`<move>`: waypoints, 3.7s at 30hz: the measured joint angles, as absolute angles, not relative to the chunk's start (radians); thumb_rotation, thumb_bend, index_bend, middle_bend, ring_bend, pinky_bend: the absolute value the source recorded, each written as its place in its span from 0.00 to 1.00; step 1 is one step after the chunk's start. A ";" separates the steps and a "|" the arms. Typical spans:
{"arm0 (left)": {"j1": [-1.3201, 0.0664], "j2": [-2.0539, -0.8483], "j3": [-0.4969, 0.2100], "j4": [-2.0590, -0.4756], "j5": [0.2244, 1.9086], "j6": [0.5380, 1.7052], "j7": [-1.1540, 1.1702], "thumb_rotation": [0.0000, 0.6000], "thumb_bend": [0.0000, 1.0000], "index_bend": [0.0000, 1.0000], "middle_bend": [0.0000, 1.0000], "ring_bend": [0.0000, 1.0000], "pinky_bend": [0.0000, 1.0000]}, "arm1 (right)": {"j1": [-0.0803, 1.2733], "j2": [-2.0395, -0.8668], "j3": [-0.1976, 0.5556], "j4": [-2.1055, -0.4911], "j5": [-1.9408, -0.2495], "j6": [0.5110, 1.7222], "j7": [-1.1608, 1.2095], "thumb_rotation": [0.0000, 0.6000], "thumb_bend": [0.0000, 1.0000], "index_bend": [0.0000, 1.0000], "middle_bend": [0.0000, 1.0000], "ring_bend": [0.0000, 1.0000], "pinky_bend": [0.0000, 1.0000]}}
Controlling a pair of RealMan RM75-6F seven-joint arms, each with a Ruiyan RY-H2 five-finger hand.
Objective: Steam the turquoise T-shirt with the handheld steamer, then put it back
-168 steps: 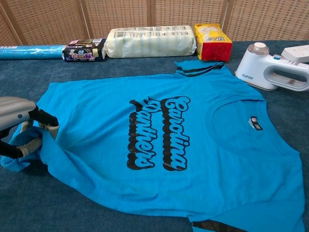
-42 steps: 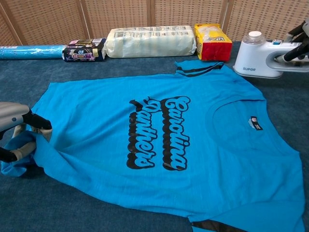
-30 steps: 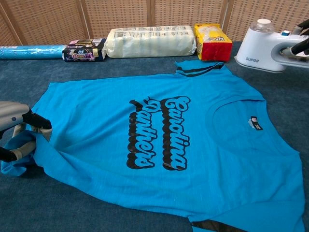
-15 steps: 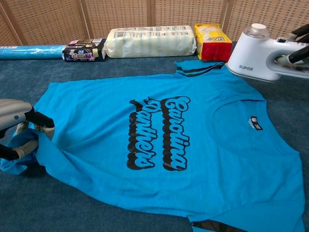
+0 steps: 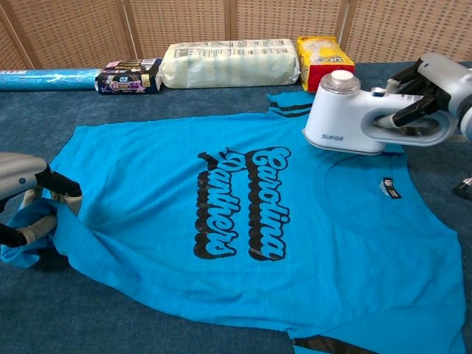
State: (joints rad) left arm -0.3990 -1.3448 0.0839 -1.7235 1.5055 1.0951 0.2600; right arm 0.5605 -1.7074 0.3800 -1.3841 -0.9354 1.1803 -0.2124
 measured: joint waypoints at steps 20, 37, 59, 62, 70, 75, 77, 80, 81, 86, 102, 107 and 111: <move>-0.387 -1.337 0.097 -1.719 1.528 1.111 0.235 1.00 0.54 0.56 0.55 0.45 0.56 | 0.638 -1.906 0.373 -1.185 -0.939 1.202 -0.279 1.00 0.35 0.76 0.78 0.83 0.80; -0.383 -1.337 0.098 -1.710 1.532 1.114 0.217 1.00 0.54 0.56 0.55 0.45 0.56 | 0.679 -1.986 0.398 -1.102 -0.942 1.173 -0.284 1.00 0.35 0.76 0.78 0.83 0.79; -0.377 -1.342 0.100 -1.681 1.546 1.121 0.179 1.00 0.54 0.56 0.55 0.45 0.56 | 0.714 -2.000 0.408 -1.195 -0.953 1.176 -0.366 1.00 0.34 0.76 0.78 0.83 0.79; -0.377 -1.343 0.102 -1.680 1.550 1.121 0.178 1.00 0.54 0.56 0.55 0.45 0.56 | 0.702 -1.987 0.397 -1.229 -0.952 1.178 -0.374 1.00 0.34 0.76 0.78 0.83 0.79; -0.376 -1.343 0.103 -1.681 1.558 1.125 0.179 1.00 0.54 0.56 0.55 0.45 0.56 | 0.658 -1.945 0.363 -1.305 -0.943 1.184 -0.385 1.00 0.34 0.76 0.78 0.83 0.79; -0.375 -1.343 0.105 -1.681 1.560 1.126 0.180 1.00 0.54 0.56 0.55 0.45 0.56 | 0.639 -1.936 0.343 -1.315 -0.950 1.189 -0.372 1.00 0.34 0.76 0.78 0.83 0.78; -0.374 -1.343 0.105 -1.682 1.561 1.127 0.181 1.00 0.54 0.56 0.55 0.45 0.56 | 0.632 -1.935 0.335 -1.312 -0.954 1.190 -0.364 1.00 0.34 0.76 0.78 0.83 0.78; -0.373 -1.342 0.106 -1.683 1.563 1.129 0.182 1.00 0.54 0.56 0.55 0.45 0.56 | 0.625 -1.935 0.329 -1.299 -0.959 1.189 -0.352 1.00 0.34 0.76 0.78 0.83 0.77; -0.373 -1.342 0.106 -1.683 1.563 1.129 0.182 1.00 0.54 0.56 0.55 0.45 0.56 | 0.623 -1.935 0.327 -1.291 -0.961 1.189 -0.349 1.00 0.34 0.76 0.78 0.83 0.77; -0.372 -1.341 0.105 -1.682 1.560 1.128 0.183 1.00 0.54 0.56 0.55 0.45 0.56 | 0.612 -1.930 0.319 -1.271 -0.975 1.188 -0.333 1.00 0.34 0.76 0.77 0.82 0.76; -0.373 -1.348 0.100 -1.676 1.550 1.121 0.183 1.00 0.54 0.56 0.55 0.45 0.56 | 0.639 -1.933 0.341 -1.234 -0.996 1.165 -0.339 1.00 0.33 0.76 0.77 0.80 0.76; -0.373 -1.348 0.098 -1.672 1.546 1.120 0.179 1.00 0.54 0.56 0.55 0.45 0.56 | 0.660 -1.944 0.354 -1.222 -0.993 1.153 -0.355 1.00 0.33 0.76 0.77 0.80 0.76; -0.374 -1.349 0.097 -1.667 1.545 1.117 0.173 1.00 0.54 0.56 0.55 0.45 0.56 | 0.673 -1.957 0.357 -1.220 -0.994 1.147 -0.364 1.00 0.33 0.76 0.77 0.80 0.76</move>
